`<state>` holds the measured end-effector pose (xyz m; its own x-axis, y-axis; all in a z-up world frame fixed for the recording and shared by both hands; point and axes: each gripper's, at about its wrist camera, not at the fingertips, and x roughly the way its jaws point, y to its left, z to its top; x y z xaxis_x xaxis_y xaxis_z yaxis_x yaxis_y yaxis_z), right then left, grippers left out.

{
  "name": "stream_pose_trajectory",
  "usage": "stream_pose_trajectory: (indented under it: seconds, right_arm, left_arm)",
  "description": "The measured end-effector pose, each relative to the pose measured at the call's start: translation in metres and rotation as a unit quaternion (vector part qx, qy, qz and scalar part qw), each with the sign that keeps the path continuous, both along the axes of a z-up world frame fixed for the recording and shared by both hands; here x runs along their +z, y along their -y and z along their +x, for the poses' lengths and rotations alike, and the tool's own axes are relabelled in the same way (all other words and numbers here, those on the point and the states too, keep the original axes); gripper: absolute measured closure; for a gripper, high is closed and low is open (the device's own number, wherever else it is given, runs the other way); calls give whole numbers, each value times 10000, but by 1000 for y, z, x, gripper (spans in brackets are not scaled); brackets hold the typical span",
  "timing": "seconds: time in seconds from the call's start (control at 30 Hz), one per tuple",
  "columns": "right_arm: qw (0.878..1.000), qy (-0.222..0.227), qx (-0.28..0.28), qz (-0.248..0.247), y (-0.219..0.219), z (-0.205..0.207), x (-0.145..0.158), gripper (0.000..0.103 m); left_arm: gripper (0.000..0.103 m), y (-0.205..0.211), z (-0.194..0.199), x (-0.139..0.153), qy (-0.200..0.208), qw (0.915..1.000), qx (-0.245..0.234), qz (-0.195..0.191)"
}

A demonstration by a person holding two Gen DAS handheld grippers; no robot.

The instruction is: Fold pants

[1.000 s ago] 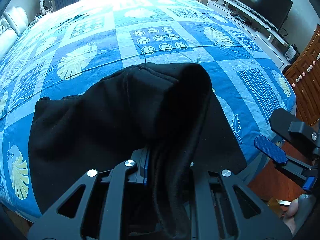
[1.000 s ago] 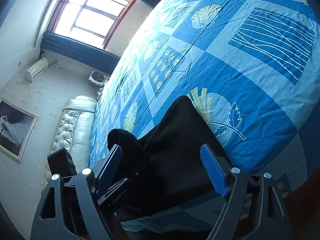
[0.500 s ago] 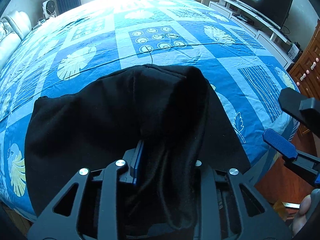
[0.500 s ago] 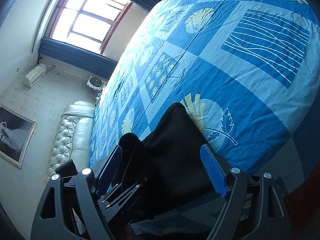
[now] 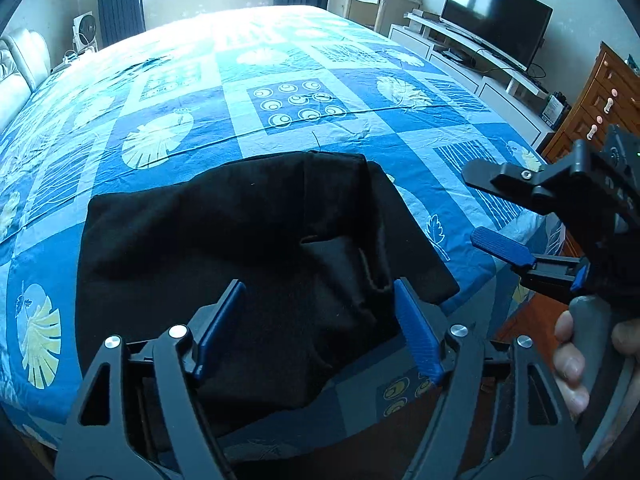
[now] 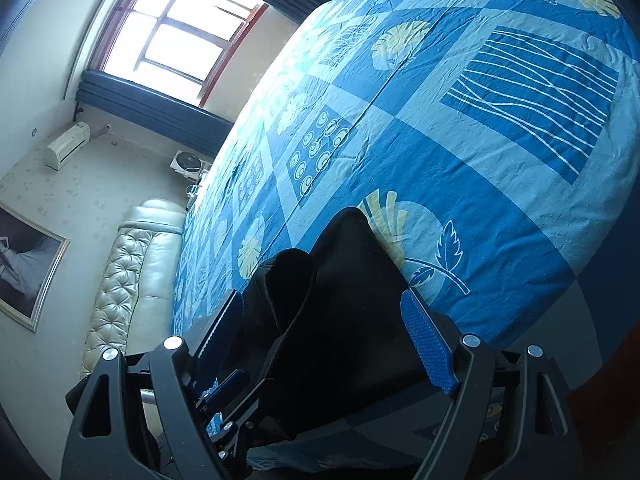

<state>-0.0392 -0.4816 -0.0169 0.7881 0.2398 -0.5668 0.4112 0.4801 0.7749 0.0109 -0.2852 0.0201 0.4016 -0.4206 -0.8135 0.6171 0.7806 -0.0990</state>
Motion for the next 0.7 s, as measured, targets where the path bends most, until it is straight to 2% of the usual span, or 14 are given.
stream_pose_trajectory:
  seconds: [0.13, 0.23, 0.3, 0.47, 0.57, 0.63, 0.67, 0.7]
  right_arm:
    - [9989, 22, 365, 308, -10, 8, -10, 23]
    - [9954, 21, 773, 569, -22, 17, -18, 23]
    - [9942, -58, 941, 512, -29, 23, -22, 23]
    - [9919, -271, 1209, 295, -43, 39, -33, 23]
    - [9878, -274, 1465, 441, -54, 49, -42, 23]
    - [9866, -354, 1571, 264, -60, 55, -45, 23]
    - [9859, -419, 1615, 94, -63, 57, -45, 26]
    - [9853, -551, 1615, -98, -65, 58, -45, 43]
  left_arm:
    - [19, -49, -12, 13, 266, 9991, 225, -232]
    - [18, -91, -14, 14, 473, 9974, 514, -184]
    - [17, -118, -12, 11, 519, 9958, 752, -86]
    - [17, -181, -2, 2, 188, 9906, 1340, -214]
    - [17, -208, 3, -2, 39, 9858, 1644, -347]
    - [17, -221, 4, -4, -18, 9832, 1786, -372]
    - [17, -225, 5, -6, -40, 9821, 1846, -367]
    - [17, -230, 6, -7, -67, 9812, 1892, -370]
